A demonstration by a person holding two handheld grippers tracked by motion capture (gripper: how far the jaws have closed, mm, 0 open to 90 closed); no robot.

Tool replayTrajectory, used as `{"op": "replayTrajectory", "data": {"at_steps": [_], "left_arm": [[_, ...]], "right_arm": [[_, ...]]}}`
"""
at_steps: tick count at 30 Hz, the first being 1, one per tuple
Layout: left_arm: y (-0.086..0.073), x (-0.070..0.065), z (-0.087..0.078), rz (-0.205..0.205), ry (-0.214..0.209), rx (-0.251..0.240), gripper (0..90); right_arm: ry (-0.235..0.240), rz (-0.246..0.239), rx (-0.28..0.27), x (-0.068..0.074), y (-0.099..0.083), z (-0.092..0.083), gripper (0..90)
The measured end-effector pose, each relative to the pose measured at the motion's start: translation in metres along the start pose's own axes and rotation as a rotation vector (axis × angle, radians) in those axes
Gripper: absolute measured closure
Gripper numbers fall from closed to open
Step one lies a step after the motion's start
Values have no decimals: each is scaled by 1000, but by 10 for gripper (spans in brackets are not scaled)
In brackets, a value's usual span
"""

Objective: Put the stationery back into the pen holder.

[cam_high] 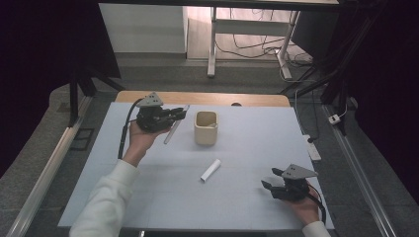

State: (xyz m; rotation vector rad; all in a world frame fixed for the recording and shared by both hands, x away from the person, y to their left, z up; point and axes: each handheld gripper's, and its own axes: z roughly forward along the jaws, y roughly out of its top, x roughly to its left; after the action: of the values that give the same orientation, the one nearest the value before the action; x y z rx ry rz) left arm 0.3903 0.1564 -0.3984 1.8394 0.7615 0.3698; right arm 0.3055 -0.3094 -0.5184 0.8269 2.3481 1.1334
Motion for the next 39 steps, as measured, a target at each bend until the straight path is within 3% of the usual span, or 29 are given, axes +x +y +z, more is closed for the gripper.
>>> {"op": "replayTrajectory", "data": {"at_steps": [39], "left_arm": [[18, -2, 31, -12, -14, -16, 780]], "right_arm": [[-3, -1, 2, -1, 0, -1, 353]]}}
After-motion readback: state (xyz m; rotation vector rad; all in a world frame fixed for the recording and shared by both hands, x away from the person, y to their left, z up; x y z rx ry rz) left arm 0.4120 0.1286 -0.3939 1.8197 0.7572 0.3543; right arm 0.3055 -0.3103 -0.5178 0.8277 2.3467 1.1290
